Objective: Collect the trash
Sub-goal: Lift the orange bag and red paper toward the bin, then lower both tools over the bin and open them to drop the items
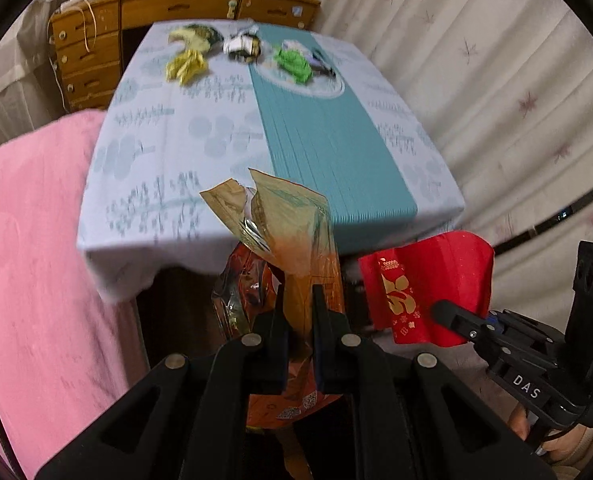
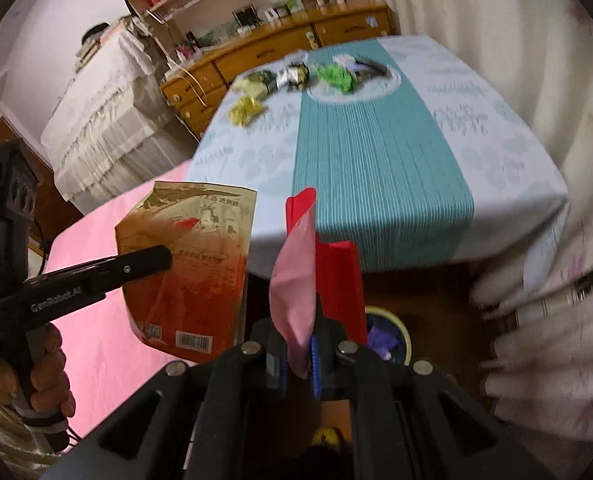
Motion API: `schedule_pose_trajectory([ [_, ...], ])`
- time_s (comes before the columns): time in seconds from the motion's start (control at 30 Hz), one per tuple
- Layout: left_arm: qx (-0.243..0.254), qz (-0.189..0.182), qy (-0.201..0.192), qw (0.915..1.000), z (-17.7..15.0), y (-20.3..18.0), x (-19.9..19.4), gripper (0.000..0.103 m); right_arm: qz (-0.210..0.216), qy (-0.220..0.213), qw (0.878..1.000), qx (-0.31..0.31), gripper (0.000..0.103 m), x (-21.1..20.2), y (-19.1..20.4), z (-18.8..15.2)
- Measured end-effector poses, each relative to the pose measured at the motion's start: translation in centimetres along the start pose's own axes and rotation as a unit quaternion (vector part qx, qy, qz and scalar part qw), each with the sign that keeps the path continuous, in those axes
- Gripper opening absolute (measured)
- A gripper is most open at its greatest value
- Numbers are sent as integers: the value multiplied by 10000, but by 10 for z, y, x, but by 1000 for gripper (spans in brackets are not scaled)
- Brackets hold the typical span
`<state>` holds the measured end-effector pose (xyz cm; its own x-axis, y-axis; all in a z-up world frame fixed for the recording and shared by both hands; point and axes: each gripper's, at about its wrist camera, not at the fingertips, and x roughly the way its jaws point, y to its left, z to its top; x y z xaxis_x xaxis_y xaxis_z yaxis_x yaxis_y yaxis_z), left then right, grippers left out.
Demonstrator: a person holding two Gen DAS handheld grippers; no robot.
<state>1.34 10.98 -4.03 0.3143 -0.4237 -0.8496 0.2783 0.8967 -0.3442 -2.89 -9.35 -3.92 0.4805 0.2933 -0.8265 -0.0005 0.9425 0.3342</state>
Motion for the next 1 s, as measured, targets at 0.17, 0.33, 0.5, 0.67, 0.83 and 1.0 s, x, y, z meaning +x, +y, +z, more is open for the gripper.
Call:
schedule_pose_trajectory([
  [0.17, -122, 49, 405, 9991, -28, 1, 29, 7, 14, 313, 9989, 349, 8, 20, -13, -29],
  [0.33, -124, 166, 749, 9970, -53, -1, 84, 7, 70, 657, 9953, 708, 8, 65, -40, -61],
  [0.5, -58, 441, 858, 9953, -76, 4, 160, 7, 24, 967, 9907, 956, 8, 140, -77, -95],
  [0.67, -89, 591, 910, 9941, -104, 17, 247, 7, 95, 1099, 9888, 1007, 8, 219, -111, -124],
  [0.83, -108, 663, 1025, 9925, -128, 33, 327, 8, 74, 1276, 9870, 974, 9, 296, -145, -148],
  [1.0, -41, 774, 1052, 9914, -145, 48, 393, 30, -2, 1466, 9844, 973, 11, 369, -177, -172],
])
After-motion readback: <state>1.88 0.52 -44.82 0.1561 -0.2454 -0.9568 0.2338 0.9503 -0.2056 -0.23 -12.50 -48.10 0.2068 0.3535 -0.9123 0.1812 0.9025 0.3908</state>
